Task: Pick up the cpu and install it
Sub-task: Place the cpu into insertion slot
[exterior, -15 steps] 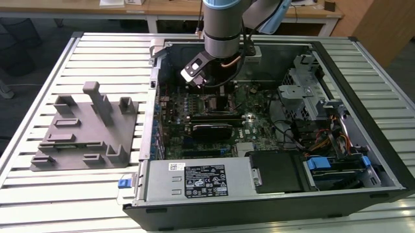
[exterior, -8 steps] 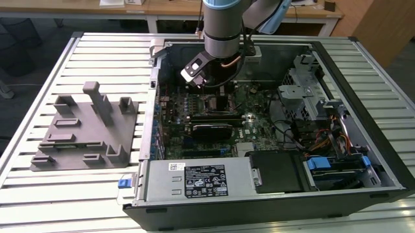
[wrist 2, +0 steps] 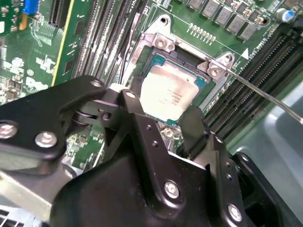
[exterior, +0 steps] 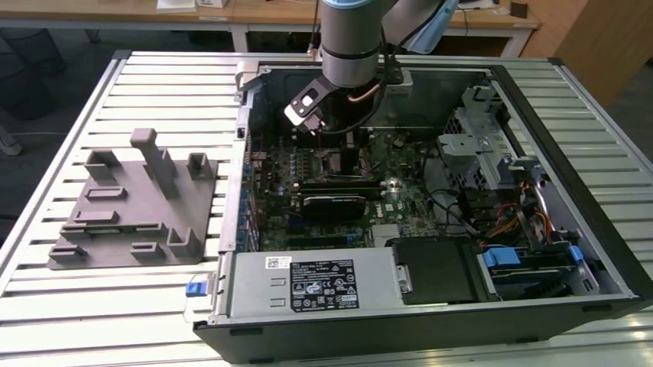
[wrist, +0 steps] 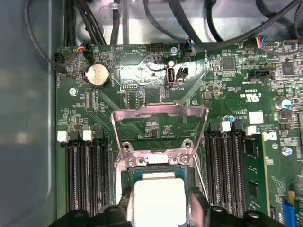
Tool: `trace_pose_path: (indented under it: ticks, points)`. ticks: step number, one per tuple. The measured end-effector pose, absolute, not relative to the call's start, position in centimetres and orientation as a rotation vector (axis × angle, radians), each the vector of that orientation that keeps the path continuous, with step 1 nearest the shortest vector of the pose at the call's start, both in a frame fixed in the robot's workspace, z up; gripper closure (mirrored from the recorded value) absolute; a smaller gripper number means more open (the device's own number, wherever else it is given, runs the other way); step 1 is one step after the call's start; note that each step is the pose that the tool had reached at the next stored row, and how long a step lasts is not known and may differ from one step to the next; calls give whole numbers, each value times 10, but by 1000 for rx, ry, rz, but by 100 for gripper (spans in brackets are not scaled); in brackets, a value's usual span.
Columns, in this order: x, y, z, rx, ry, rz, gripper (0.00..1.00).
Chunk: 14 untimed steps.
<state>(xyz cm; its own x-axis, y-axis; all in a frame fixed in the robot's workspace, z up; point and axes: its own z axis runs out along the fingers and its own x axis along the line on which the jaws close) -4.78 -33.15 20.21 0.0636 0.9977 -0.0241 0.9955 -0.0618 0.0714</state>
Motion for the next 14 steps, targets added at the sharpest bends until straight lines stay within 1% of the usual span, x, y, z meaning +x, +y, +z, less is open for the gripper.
trace_pose_path:
  ticks: [1,2,3,5,6,10,11,12,14]
  points:
    - [-48,-331,204,2240,2103,48,41]
    - [-48,-331,206,2240,2103,48,47]
    - [-48,-331,207,2240,2103,48,47]
    - [-48,-331,209,2240,2103,48,59]
    - [-48,-331,210,2240,2103,48,59]
    - [-48,-331,212,2240,2103,48,82]
    - [-48,-331,212,2240,2103,48,82]
    - [-48,-331,213,2240,2103,48,88]
    - [-48,-331,214,2240,2103,48,89]
